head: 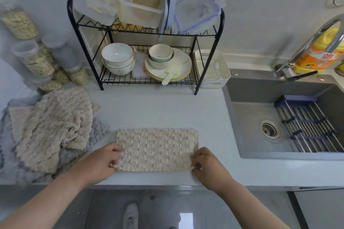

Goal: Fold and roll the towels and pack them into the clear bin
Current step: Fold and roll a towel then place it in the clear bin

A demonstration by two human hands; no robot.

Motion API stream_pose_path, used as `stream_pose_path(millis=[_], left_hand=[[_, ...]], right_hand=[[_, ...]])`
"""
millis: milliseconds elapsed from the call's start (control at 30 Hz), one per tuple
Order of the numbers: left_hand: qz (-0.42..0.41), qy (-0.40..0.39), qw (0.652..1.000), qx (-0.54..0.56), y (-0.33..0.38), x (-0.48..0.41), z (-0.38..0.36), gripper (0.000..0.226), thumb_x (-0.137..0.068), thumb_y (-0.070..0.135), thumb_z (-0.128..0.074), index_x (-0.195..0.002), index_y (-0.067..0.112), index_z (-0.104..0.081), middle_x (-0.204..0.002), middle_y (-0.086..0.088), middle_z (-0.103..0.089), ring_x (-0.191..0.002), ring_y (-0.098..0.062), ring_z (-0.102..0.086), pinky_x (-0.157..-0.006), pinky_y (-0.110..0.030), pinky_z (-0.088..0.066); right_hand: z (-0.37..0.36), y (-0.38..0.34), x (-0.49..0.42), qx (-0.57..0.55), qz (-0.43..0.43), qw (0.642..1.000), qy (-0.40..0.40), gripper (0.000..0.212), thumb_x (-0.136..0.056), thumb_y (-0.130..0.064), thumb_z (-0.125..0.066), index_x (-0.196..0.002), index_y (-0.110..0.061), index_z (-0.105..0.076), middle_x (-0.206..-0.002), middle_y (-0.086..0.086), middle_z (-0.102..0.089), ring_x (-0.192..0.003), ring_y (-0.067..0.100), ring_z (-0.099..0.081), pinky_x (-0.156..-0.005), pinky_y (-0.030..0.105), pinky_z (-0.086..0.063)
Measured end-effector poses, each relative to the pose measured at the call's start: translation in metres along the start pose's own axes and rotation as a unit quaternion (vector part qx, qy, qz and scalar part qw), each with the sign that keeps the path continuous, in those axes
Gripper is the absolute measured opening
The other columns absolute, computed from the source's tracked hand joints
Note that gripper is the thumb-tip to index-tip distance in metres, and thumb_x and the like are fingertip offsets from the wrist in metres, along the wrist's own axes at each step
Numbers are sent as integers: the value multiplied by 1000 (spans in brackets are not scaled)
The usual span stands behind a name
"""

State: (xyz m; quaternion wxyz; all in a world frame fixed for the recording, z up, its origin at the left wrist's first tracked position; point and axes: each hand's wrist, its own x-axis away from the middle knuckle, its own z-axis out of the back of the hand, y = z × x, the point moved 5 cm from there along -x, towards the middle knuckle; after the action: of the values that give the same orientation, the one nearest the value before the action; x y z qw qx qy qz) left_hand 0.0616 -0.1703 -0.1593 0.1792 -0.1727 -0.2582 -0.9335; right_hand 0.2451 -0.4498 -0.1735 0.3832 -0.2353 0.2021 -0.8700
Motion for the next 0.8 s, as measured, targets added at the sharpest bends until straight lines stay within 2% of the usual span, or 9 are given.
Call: stream_pose_path(millis=[67,133,200,233,333,400,533,633,800], left_hand=[[9,37,999,12,1,5,3,21,-76,41,-63,-61,27,-63,-118,21,-46,-107,1,-49,-82,-6,-31],[-26,154,988,-12,10,5,21,31,-72,58,-56,-63,30,-66,-102,18,-49,-100,-10,-53,-86,-25,-38],[-60,221,973,-19,31,-5,38,33,-73,59,-60,-92,34,-70,-104,17,-46,-104,-11,-45,-91,-33,-39],[-55,202,978,-3,43,-14,39,45,-73,56,-67,-114,35,-64,-111,18,-43,-109,-8,-39,-96,-30,-36],[-29,86,995,29,75,-51,20,98,-63,58,-77,-146,38,-29,-128,15,-34,-121,-8,-30,-105,-28,-31],[-14,39,999,6,84,-67,1,114,-55,67,-76,-150,38,-20,-134,13,-30,-125,-12,-27,-110,-31,-27],[4,29,998,-50,82,-78,-21,118,-52,74,-73,-150,38,-19,-137,11,-26,-126,-15,-22,-112,-33,-19],[-13,19,996,-84,104,-93,-25,120,-51,76,-71,-151,39,-14,-141,8,-21,-131,-18,-19,-113,-35,-17],[-66,9,993,-102,160,-133,-20,116,-57,74,-67,-151,34,-12,-145,2,-23,-135,-24,-20,-114,-38,-19]], right_hand=[[3,-1,2,-58,-32,997,30,14,-74,-10,-62,-85,-11,-70,-99,-4,-49,-84,8,-55,-80,10,-42],[14,-1,1,-147,-121,976,105,28,-77,-17,-64,-105,-13,-69,-110,0,-57,-92,7,-59,-82,14,-44],[20,6,-7,-222,-261,929,139,45,-82,-22,-64,-125,-10,-58,-117,5,-62,-98,18,-62,-78,25,-46],[20,7,-13,-265,-319,902,124,47,-83,-22,-64,-127,-8,-55,-112,8,-63,-93,23,-63,-74,27,-46],[25,3,-30,-359,-395,839,104,15,-75,-14,-67,-78,-7,-55,-67,10,-55,-53,22,-50,-54,27,-39],[27,-1,-35,-335,-415,844,68,22,-76,-11,-70,-66,-7,-51,-58,8,-53,-48,20,-48,-48,23,-37],[24,-2,-33,-307,-419,855,-7,20,-80,-12,-63,-65,-10,-49,-54,5,-46,-42,18,-41,-39,16,-32],[38,19,-26,-315,-399,860,51,13,-77,-7,-60,-67,-10,-51,-58,5,-45,-47,18,-38,-46,23,-30],[84,46,-20,-316,-385,858,124,14,-76,1,-58,-70,-10,-52,-60,5,-45,-48,18,-37,-44,23,-30]])
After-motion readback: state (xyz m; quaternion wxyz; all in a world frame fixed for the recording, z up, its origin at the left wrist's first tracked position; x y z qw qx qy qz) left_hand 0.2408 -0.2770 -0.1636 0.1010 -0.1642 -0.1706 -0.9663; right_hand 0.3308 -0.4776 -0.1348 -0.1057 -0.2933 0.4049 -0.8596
